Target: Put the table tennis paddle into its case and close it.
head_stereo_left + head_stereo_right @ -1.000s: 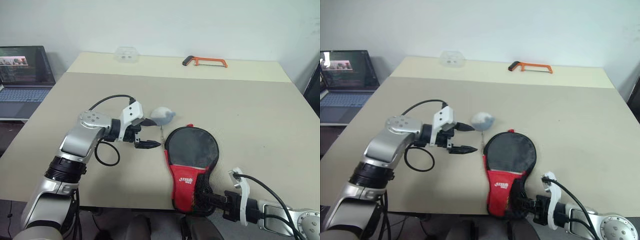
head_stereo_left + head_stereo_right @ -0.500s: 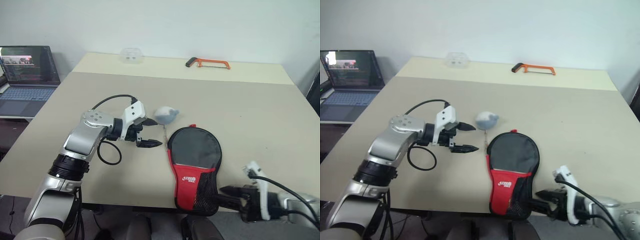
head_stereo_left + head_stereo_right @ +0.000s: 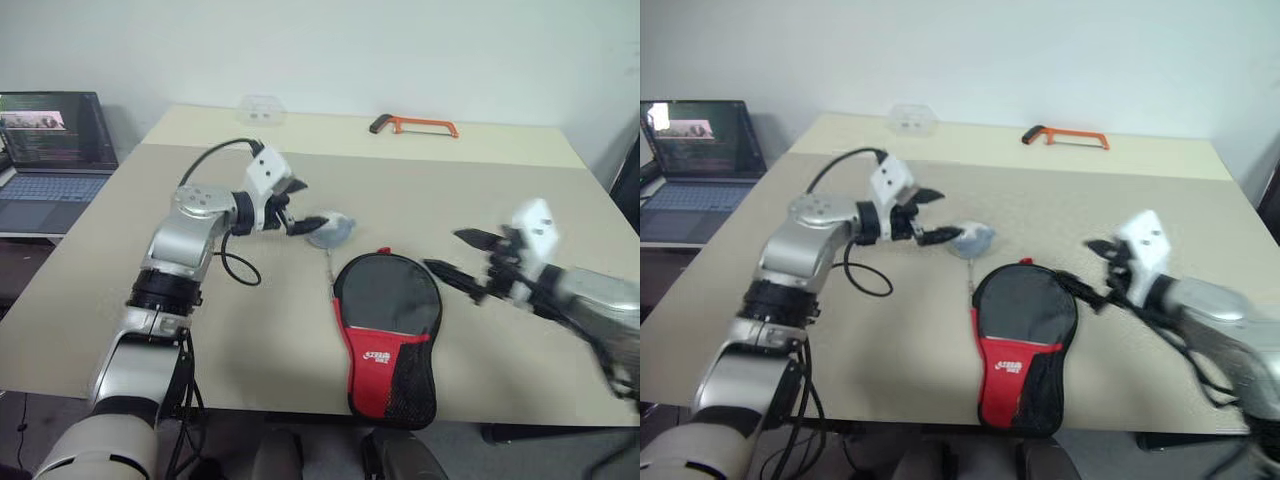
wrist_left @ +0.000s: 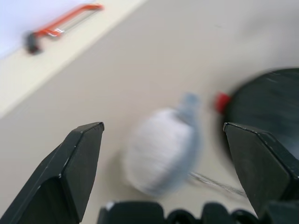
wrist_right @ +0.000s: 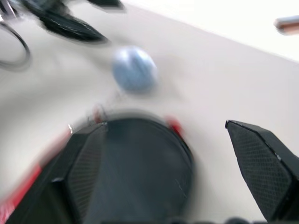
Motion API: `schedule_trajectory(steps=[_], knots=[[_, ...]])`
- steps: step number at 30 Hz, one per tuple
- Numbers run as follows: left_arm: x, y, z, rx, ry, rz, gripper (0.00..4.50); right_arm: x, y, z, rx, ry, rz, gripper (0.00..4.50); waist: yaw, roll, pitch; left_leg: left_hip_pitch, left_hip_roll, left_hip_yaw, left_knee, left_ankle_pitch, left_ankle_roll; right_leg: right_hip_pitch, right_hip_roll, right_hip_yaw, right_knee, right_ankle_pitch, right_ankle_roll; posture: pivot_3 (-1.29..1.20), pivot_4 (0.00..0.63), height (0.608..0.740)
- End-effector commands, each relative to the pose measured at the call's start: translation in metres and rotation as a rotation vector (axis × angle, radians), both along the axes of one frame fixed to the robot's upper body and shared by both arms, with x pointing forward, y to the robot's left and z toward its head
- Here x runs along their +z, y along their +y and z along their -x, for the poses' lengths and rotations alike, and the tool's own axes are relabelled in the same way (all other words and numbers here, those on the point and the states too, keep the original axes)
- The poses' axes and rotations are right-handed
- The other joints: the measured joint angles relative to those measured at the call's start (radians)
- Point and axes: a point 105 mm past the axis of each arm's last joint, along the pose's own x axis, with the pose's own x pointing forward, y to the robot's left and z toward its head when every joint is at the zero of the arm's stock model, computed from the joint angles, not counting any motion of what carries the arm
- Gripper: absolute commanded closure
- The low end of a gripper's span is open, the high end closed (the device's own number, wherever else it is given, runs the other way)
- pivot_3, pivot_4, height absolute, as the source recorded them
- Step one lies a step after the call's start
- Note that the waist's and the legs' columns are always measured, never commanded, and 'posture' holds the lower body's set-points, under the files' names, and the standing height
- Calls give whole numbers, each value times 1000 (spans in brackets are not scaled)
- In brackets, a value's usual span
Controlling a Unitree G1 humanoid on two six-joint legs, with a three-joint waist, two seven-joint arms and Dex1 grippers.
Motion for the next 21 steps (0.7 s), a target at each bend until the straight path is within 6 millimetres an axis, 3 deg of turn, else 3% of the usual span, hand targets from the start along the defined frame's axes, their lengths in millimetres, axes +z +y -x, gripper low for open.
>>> schedule_trajectory(steps=[1,4,7,13,21], knots=[[12,-9,-9,-9,-71,-23,0,-10,20,-14,-50,-53,30,45,7,0,0,-2,0,1,0,0,0,-2,-1,0,1,2,-3,0,150,740],[12,-19,-14,-31,-78,-35,0,-32,33,-19,-70,-32,34,45,17,0,0,-14,0,1,2,0,-1,-13,-2,0,1,3,-4,0,150,740],[9,-25,-16,-50,-72,-44,0,-51,40,-19,-80,-4,43,45,22,0,0,-15,-1,2,2,0,-1,-13,-3,-1,0,3,-4,0,150,740],[-6,-39,-8,-157,-7,-68,0,-108,51,-1,-38,199,69,45,15,0,0,-13,-1,2,3,0,0,-12,-3,-1,3,3,-4,0,150,740],[-6,-27,-1,-219,33,-112,0,-123,55,-6,-37,229,98,45,4,0,-1,-8,0,2,2,0,0,-9,-1,0,5,3,-4,0,150,740]])
